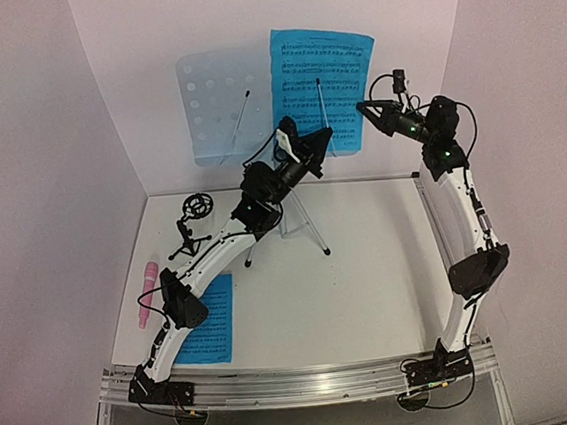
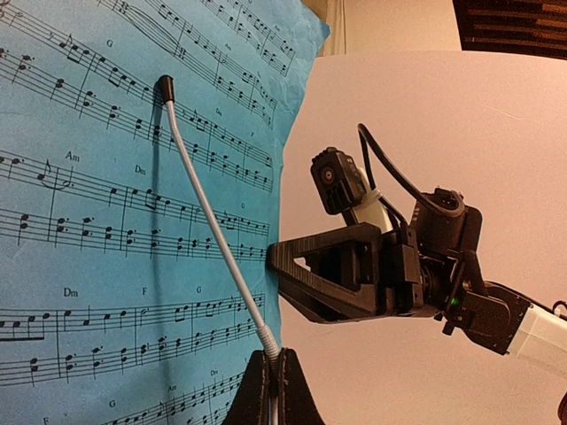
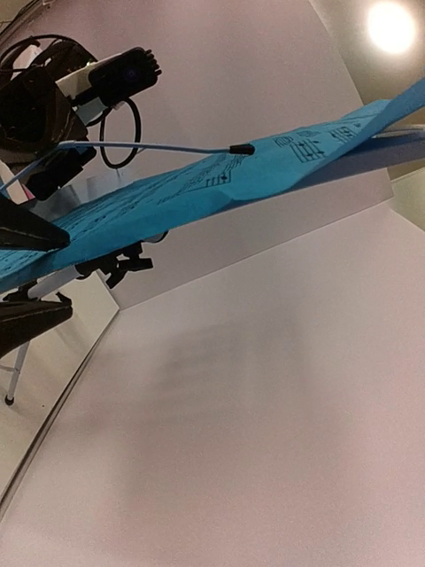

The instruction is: Pack up the instrument practice props

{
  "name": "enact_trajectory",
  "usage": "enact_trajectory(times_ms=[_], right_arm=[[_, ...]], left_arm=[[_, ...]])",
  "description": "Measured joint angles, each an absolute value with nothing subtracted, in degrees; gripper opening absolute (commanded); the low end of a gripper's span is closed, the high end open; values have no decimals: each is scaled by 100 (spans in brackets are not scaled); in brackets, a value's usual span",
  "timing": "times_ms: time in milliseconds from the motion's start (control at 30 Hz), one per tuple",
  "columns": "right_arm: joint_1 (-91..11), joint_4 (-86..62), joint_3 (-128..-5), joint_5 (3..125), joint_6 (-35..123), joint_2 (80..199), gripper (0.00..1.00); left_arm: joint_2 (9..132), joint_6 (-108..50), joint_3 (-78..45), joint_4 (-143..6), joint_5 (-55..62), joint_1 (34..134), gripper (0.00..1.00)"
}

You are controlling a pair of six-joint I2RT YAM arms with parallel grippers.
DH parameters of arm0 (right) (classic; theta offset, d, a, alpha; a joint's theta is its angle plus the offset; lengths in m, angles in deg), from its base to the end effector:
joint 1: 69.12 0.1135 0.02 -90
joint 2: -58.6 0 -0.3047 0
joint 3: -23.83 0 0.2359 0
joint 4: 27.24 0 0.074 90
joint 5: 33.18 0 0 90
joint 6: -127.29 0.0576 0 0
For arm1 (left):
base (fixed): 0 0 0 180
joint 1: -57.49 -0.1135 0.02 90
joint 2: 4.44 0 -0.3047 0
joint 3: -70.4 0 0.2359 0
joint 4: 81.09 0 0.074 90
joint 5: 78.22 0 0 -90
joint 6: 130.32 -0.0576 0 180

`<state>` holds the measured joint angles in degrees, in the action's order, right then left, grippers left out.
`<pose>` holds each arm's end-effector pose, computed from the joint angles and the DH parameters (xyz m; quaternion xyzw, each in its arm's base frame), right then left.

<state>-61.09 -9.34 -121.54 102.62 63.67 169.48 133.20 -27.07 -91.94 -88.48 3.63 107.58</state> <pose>0.4224 0.1013 0.5644 -0.2202 0.5933 0.4406 0.6367 0.3597 -0.4428 0.4870 0.2116 0.4385 -0.4875 0.7248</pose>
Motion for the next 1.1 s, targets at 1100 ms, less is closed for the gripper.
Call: enact_trajectory(times_ms=[1100], right_arm=[[-6109, -889, -11817, 9618, 6530, 16152, 0]], left_arm=[[13145, -3118, -8729, -9232, 290, 10771, 0]])
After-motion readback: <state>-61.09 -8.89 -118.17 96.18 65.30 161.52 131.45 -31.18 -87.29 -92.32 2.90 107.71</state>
